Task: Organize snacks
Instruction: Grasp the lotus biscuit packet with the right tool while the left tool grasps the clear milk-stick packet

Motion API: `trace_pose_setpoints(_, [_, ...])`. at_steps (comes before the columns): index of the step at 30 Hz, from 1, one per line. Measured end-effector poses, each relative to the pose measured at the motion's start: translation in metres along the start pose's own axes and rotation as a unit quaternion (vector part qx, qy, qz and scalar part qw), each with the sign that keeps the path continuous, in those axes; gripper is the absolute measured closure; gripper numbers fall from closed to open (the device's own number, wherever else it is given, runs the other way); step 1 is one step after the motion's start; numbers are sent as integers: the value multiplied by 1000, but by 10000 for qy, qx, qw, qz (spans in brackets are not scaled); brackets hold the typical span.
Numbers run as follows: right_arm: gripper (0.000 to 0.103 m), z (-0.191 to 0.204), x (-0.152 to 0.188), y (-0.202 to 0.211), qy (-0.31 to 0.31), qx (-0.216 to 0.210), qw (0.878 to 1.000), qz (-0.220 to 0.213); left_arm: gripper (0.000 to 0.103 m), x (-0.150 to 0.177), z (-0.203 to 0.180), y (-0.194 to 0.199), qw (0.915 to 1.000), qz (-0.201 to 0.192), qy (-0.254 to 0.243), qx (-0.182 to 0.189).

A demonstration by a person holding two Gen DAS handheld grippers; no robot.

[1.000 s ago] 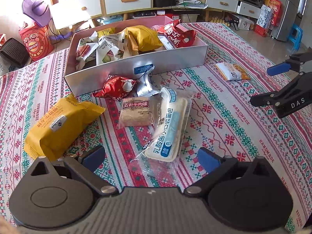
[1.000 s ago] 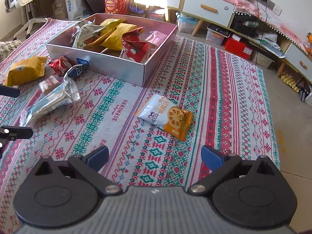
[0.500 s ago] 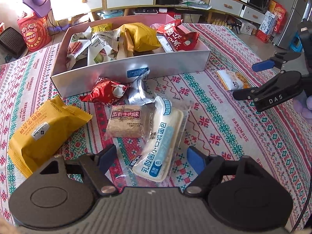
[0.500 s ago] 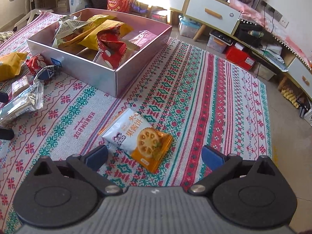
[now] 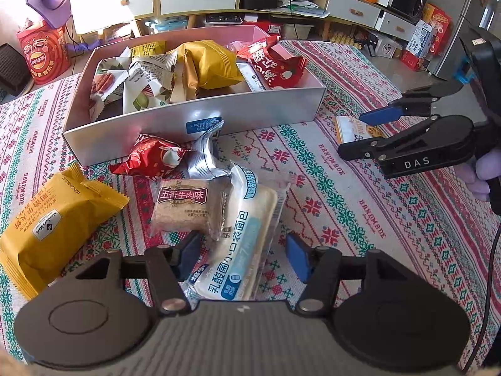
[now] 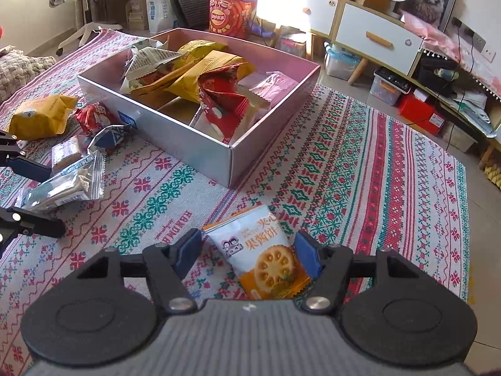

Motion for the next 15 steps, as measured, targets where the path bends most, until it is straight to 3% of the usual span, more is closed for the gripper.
trace_pose_setpoints(6, [62,12,5,5,-157,-214,9995,149,47,2,0,3,10000,-8,-26,32])
trace_pose_setpoints(15, [66,46,16,15,-54,-177,9993,326,66,6,-2,10,10000,3,-41,-9])
Point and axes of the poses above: each gripper's, at about its wrist camera, not at the fingertips, and y roughly against the way its jaws point, z to its left, x to its underside, the point moved 1 cm from there along -y, roughly the way its jaws point, and after that the axes turned 13 degrees about -y, right-handed, at the moved point
